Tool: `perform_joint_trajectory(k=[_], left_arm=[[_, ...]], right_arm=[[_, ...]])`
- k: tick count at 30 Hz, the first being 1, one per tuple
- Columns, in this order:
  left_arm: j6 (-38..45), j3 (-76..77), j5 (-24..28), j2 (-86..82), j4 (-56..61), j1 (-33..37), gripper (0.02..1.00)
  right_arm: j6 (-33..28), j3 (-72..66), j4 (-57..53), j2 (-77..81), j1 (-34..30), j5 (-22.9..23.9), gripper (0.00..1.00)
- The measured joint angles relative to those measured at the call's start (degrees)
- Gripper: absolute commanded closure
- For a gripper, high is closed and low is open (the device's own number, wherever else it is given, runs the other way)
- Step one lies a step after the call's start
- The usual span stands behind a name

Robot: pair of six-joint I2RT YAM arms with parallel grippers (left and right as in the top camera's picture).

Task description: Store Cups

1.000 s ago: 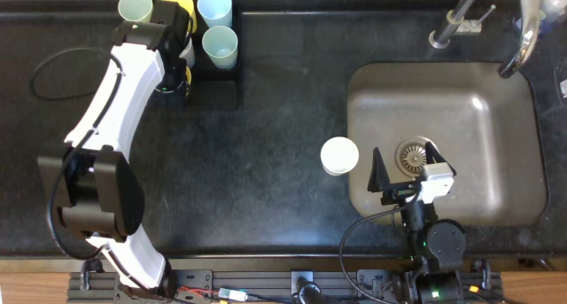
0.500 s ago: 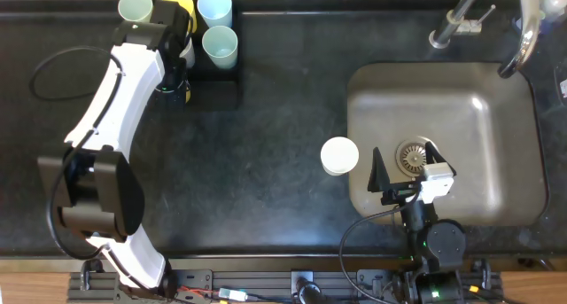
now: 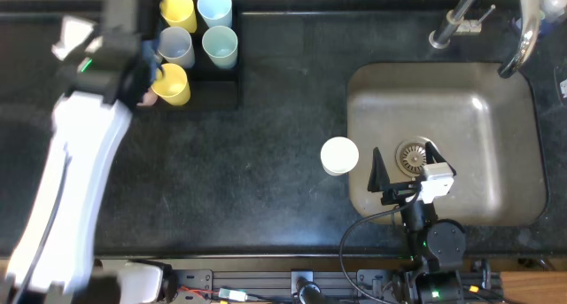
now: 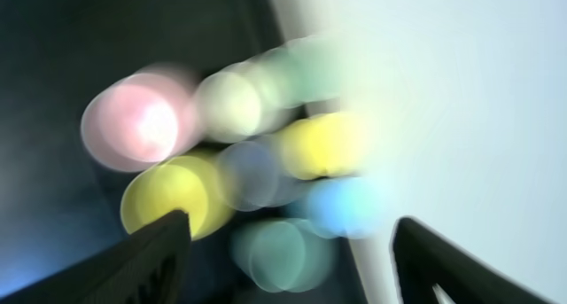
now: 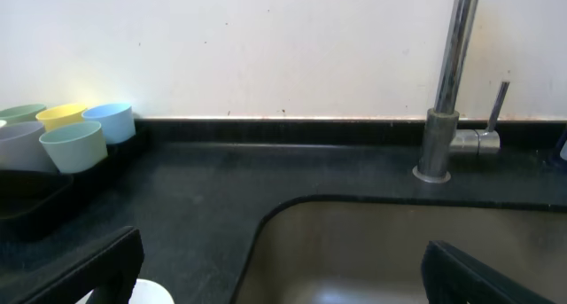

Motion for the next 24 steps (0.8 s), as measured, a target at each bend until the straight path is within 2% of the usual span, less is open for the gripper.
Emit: perform_joint_trajectory(k=[4, 6, 9, 13, 17, 24], left_arm=[[25.8, -4.3, 1.1, -11.4, 20.5, 0.3, 0.018], [35.8, -9.7, 3.6, -17.6, 27.4, 1.0, 0.018], [45.6, -20.1, 7.7, -26.2, 35.0, 2.9, 0.018], [52.5, -37.0, 12.3, -36.9, 45.2, 4.5, 0.018], [55.5, -55.1, 16.3, -48.9, 54.7, 4.7, 0.018], [57.2, -76.8, 22.2, -68.8, 59.0, 4.7, 0.018]], right_arm=[[0.0, 0.0, 0.0, 0.0, 0.0, 0.0, 0.005], [0.0, 0.0, 0.0, 0.0, 0.0, 0.0, 0.003], [0.0, 0.0, 0.0, 0.0, 0.0, 0.0, 0.005], [0.0, 0.0, 0.0, 0.0, 0.0, 0.0, 0.003], [0.0, 0.0, 0.0, 0.0, 0.0, 0.0, 0.005], [0.0, 0.0, 0.0, 0.0, 0.0, 0.0, 0.003]])
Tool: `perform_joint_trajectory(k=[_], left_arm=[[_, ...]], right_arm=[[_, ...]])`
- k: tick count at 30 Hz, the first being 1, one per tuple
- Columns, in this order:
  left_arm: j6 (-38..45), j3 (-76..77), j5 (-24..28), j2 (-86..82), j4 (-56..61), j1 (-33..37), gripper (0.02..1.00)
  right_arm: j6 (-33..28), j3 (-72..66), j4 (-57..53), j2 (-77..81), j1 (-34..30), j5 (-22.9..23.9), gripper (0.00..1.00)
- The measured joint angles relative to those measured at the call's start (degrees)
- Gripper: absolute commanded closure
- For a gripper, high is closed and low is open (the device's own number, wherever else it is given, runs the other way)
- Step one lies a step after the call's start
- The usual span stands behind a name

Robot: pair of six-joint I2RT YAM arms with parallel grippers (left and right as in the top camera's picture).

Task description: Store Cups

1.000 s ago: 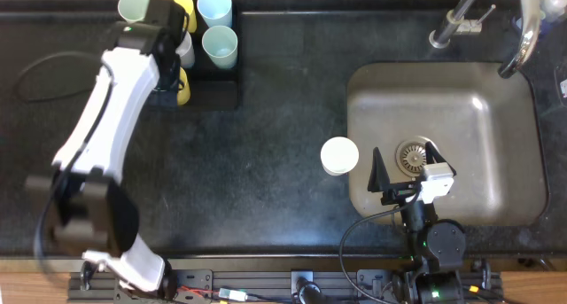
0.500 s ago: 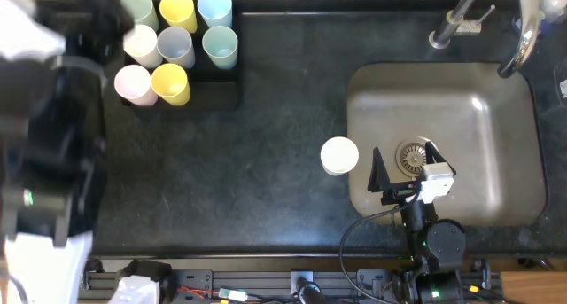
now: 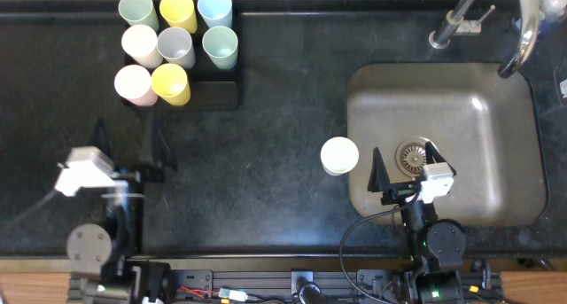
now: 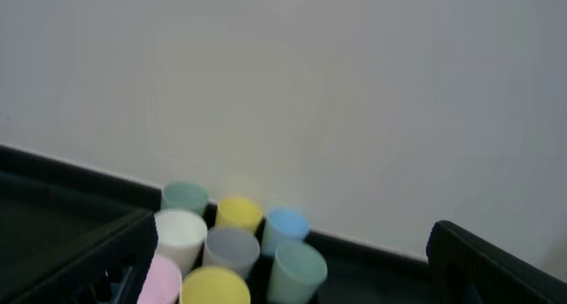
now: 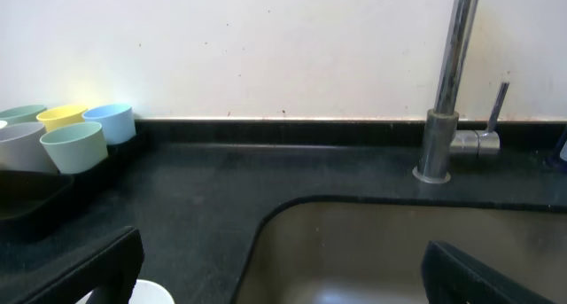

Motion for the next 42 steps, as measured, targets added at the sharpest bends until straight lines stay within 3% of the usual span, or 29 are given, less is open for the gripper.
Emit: perform_joint_trajectory(k=[12, 18, 21, 42], left_arm=[[5.1, -13.0, 6.4, -13.6, -1.4, 0.6, 0.018], [8.0, -15.0, 8.8, -14.6, -10.3, 1.9, 0.018], [9.4, -15.1, 9.2, -14.6, -14.8, 1.9, 0.018], [10.5, -15.2, 9.8, -14.7, -14.7, 1.9, 0.018]], right_arm=[[0.0, 0.0, 0.0, 0.0, 0.0, 0.0, 0.003], [0.0, 0.0, 0.0, 0.0, 0.0, 0.0, 0.005], [0.0, 0.0, 0.0, 0.0, 0.0, 0.0, 0.005], [0.0, 0.0, 0.0, 0.0, 0.0, 0.0, 0.003]])
